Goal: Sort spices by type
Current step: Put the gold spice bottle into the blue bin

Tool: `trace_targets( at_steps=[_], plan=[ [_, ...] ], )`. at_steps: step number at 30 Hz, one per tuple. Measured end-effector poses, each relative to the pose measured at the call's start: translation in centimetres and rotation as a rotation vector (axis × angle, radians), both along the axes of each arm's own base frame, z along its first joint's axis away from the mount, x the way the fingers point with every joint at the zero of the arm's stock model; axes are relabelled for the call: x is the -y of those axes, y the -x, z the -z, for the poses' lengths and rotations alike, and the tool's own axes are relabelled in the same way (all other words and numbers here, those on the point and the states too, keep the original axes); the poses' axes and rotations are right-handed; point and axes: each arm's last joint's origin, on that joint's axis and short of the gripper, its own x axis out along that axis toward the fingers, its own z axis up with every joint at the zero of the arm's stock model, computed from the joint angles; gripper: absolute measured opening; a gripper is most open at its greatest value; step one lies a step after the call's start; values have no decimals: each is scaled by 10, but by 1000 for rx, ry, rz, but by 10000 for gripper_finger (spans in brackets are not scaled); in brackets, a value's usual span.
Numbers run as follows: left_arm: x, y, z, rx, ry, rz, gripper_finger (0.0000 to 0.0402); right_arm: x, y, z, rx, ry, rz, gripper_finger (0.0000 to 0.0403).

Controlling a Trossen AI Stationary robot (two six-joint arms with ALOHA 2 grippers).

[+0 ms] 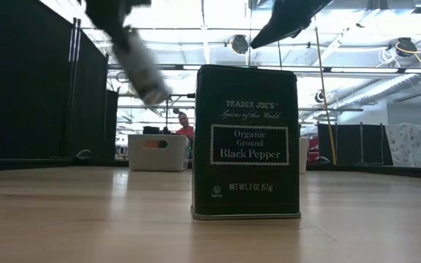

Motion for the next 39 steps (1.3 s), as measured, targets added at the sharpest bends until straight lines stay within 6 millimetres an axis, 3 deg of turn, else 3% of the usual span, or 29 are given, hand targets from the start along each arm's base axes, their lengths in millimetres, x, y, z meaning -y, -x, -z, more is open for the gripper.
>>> trace_targets(
  at_steps=[8, 13, 17, 21, 26, 29, 33, 39],
  plan=[
    [53, -19, -6, 165, -229, 470, 283, -4, -11, 3, 55, -23, 1, 0],
    [73, -29, -4, 206, -412, 590, 283, -8, -12, 2, 96, -255, -14, 9],
    [84, -37, -3, 230, -553, 676, 283, -10, -16, 5, 98, -322, -46, 51],
    [93, -43, -3, 273, -640, 746, 283, -11, -16, 5, 100, -340, -60, 121],
    [101, -55, 2, 309, -716, 824, 283, -13, -18, 3, 94, -449, -207, 215],
    [105, -62, 7, 316, -733, 866, 283, -14, -19, 4, 78, -478, -241, 252],
    [109, -72, 16, 318, -769, 916, 283, -17, -20, 7, 64, -476, -251, 277],
    [112, -85, 26, 304, -873, 949, 283, -20, -25, 13, 49, -507, -252, 282]
  ],
)
